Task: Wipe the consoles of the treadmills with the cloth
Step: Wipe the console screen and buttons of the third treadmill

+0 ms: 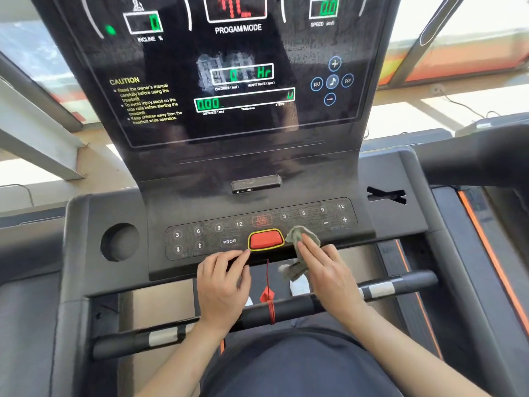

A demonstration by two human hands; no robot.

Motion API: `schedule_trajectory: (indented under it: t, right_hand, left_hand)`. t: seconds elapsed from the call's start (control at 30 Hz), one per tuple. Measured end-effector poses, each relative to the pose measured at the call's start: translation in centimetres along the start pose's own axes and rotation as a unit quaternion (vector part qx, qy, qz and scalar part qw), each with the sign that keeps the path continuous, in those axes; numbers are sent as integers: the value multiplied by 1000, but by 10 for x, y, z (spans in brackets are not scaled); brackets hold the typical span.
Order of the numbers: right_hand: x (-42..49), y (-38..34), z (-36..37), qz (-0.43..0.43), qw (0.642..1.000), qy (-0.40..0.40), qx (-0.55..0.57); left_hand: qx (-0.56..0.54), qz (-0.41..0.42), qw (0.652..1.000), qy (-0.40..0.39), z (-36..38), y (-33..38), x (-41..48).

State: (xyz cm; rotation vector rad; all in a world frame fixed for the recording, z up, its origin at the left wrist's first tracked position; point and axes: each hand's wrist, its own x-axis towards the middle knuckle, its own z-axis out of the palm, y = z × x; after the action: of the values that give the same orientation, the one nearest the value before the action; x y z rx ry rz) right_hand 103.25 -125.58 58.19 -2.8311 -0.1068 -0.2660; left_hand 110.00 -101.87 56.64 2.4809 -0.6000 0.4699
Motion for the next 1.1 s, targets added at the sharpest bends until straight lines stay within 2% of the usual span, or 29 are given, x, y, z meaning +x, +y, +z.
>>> schedule_trajectory:
  t: [0.13,0.37,0.57,0.73,1.1]
  right_hand:
    - [-3,16,-3,68,997,29,-14]
    - [22,-5,-1,-9,1000,-9,-7]
    - [-11,22,-4,36,999,24,-7]
    - [24,2,1,-8,1000,10,-2]
    - [8,48,-24,84,990,114,24]
  left_hand:
    - [-20,39,999,-28,8,19,-1]
    - [-1,38,999,-37,14,27,1]
    - [2,26,999,-44,14,31,1]
    - [11,24,999,-47,14,33,2]
    - [13,10,999,-41,15,37,2]
